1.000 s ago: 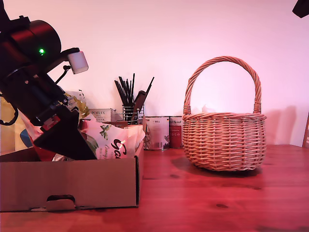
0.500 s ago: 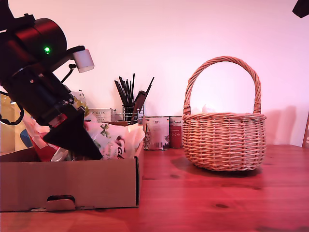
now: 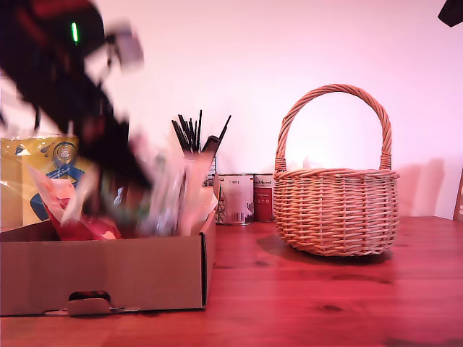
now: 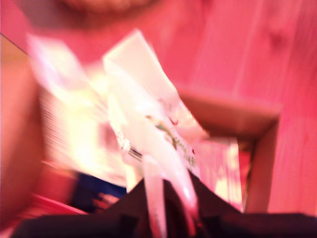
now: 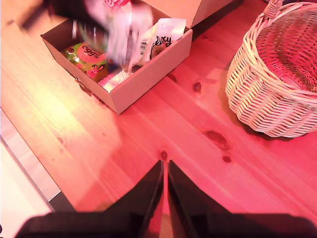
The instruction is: Move the bags of Easter eggs from the cardboard box on the left into the woven basket on the right side.
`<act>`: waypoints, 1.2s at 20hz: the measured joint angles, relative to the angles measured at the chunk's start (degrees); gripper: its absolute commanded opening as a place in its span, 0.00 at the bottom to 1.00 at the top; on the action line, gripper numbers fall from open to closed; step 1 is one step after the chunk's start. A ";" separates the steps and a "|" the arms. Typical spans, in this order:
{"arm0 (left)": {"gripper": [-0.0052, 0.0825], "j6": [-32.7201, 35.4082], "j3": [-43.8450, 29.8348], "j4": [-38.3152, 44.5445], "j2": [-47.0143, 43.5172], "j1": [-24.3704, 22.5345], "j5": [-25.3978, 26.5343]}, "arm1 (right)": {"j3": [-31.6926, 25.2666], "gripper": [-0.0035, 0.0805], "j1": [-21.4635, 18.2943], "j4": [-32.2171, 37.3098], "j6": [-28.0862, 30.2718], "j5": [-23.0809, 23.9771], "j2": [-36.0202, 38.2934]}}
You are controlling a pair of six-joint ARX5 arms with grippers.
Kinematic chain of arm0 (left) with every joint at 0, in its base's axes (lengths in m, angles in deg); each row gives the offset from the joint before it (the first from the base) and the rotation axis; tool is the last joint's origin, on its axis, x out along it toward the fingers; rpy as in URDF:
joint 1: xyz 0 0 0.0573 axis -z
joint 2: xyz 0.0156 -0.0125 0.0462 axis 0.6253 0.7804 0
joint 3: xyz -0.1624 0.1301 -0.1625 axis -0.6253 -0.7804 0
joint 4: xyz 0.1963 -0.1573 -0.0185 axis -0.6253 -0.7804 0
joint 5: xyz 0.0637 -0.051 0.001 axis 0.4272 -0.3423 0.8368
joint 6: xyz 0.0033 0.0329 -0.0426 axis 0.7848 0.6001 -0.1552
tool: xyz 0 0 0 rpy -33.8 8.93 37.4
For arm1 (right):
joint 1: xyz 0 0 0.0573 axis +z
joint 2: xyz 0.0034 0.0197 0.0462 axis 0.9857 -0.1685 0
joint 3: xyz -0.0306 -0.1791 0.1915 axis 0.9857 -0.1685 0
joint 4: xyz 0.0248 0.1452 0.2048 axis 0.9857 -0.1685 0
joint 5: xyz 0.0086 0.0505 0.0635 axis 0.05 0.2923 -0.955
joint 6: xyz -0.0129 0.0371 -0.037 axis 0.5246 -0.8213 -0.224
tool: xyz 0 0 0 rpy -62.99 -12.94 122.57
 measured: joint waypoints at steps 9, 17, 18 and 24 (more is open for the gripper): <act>0.03 -11.04 3.15 12.76 -1.68 3.02 -11.02 | 0.00 0.03 0.00 -0.04 0.00 0.22 0.00; 0.03 -16.48 6.93 50.47 12.24 15.69 3.82 | 0.00 0.03 0.00 -0.52 -0.02 0.22 1.38; 0.03 -16.48 8.74 51.23 15.56 15.82 5.03 | 0.00 0.03 0.00 -0.50 0.00 0.22 1.49; 0.03 -14.75 26.08 49.35 31.67 16.28 10.19 | 0.00 0.03 0.00 -0.46 0.00 0.22 1.55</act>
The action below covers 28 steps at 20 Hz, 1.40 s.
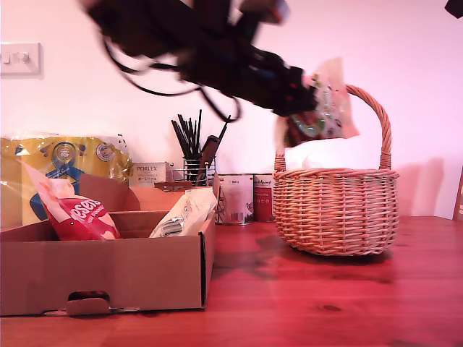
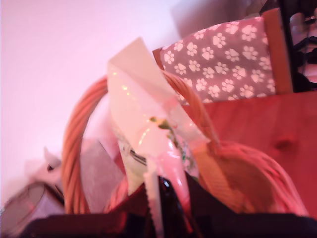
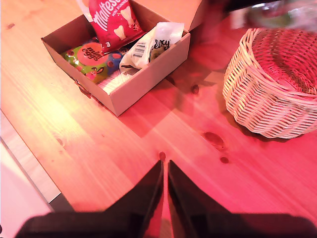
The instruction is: Move the bags of Easter eggs from the cardboard box on the left into the woven basket on the right side.
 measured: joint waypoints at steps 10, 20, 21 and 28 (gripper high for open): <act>0.27 0.02 8.26 -9.09 7.21 0.22 -0.20 | 0.00 0.03 0.00 0.42 0.04 0.00 0.00; 0.21 0.00 8.26 -13.73 6.36 1.86 0.07 | 0.00 0.03 0.00 0.55 1.92 1.81 0.00; 0.09 0.00 8.26 -17.35 5.20 2.14 0.04 | 0.00 0.03 0.00 0.72 3.06 2.45 -0.07; 0.04 -1.57 8.37 -45.40 -15.58 1.40 -0.13 | 0.57 0.03 0.00 8.35 13.60 4.52 -10.29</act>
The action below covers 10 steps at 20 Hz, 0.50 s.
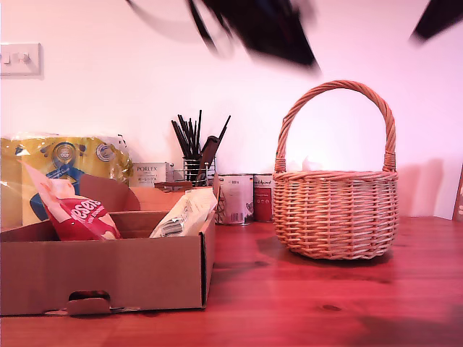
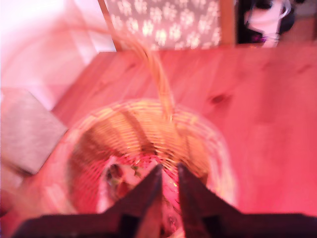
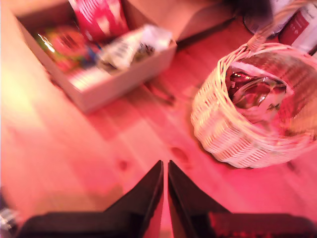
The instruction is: Move the bags of Easter eggs from the cardboard box on the left into the woven basket on the right side.
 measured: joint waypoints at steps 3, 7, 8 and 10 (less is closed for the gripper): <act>0.04 -0.48 -5.81 -1.11 -9.33 -1.53 -0.48 | 0.13 0.03 -1.75 4.52 2.99 -0.02 -8.39; 0.04 -4.96 -27.06 2.29 -21.16 -3.13 0.17 | 4.28 0.03 -5.38 7.39 7.10 0.42 -18.67; 0.04 -5.07 -31.12 2.25 -23.69 -3.04 0.61 | 6.80 0.11 -5.88 8.26 7.48 1.18 -21.20; 0.04 -6.49 -36.22 2.01 -29.35 -3.02 1.66 | 11.39 0.44 -6.14 8.98 10.62 1.86 -25.18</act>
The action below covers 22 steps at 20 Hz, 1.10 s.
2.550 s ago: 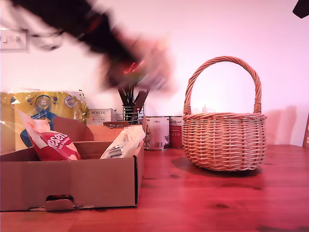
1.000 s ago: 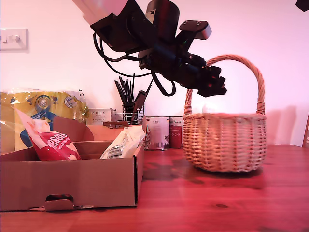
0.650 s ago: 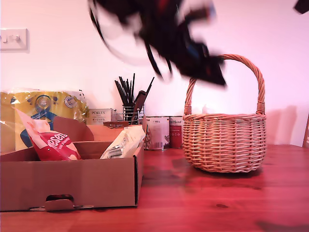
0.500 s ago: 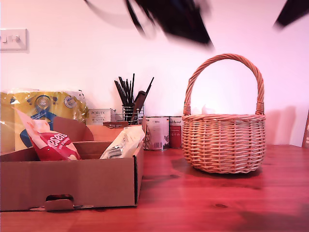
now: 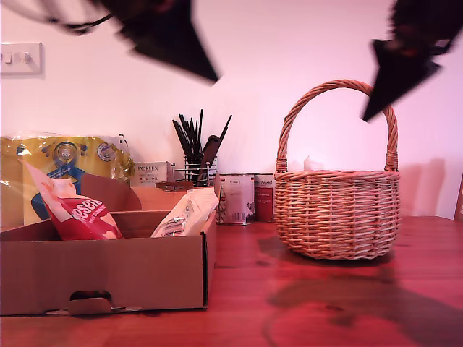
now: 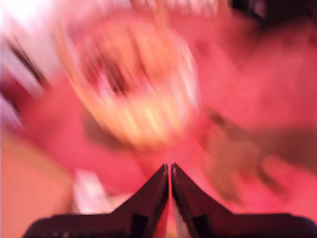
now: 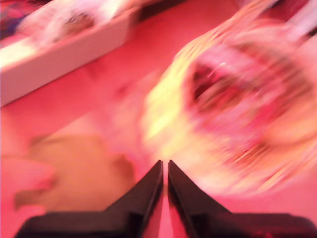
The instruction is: Move the bags of Easter eggs from the cardboard box on the left into the woven basket on the right side.
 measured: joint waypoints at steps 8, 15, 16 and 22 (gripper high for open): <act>0.04 -1.18 -3.56 -5.27 -14.32 -2.69 1.95 | 5.53 0.56 0.92 -3.83 4.24 1.01 -18.05; 0.04 -1.18 -3.93 -7.02 -14.78 -4.13 1.77 | 8.55 0.56 1.62 -5.64 5.86 4.61 -21.35; 0.04 -1.18 -3.93 -6.86 -14.78 -4.13 1.70 | 9.20 0.56 2.03 -7.89 5.86 5.33 -21.35; 0.04 -1.18 -3.93 -5.07 -14.75 -4.13 1.46 | 16.06 0.56 6.86 -12.94 6.27 7.21 -20.35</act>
